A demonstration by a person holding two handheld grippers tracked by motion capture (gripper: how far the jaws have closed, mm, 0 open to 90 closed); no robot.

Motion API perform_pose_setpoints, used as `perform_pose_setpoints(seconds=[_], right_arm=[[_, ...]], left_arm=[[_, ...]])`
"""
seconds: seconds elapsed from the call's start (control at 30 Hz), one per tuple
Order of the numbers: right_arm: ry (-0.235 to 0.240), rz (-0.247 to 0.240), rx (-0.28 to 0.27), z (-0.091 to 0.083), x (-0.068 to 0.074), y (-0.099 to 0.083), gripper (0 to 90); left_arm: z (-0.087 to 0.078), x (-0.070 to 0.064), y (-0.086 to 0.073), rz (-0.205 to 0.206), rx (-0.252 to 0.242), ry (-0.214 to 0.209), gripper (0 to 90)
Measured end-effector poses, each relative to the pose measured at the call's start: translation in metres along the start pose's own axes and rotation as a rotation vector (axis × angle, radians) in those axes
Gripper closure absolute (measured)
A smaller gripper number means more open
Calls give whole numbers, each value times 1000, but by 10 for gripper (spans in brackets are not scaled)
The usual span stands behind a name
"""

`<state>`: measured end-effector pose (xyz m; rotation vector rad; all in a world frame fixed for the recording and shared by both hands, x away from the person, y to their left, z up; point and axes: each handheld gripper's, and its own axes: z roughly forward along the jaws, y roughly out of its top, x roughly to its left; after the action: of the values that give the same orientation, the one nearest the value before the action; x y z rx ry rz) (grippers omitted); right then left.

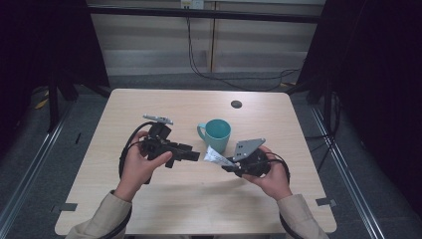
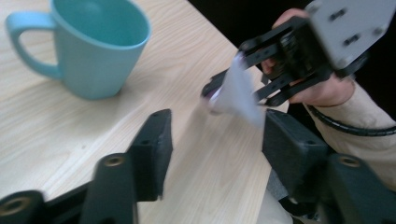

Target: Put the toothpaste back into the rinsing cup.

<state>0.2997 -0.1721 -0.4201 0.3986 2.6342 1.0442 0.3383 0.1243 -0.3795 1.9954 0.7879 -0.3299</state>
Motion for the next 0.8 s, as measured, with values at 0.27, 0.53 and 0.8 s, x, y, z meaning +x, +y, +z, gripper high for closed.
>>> perform_pose_setpoints(seconds=[0.27, 0.53, 0.8], right_arm=[[13, 62, -65, -4, -11, -2, 726], [27, 99, -110, -5, -19, -1, 726], [39, 139, -154, -3, -25, 0, 725]], left_arm=[[10, 14, -29, 68, 39, 125, 339], [25, 25, -55, 89, 65, 179, 284], [33, 35, -74, 112, 71, 253, 224]])
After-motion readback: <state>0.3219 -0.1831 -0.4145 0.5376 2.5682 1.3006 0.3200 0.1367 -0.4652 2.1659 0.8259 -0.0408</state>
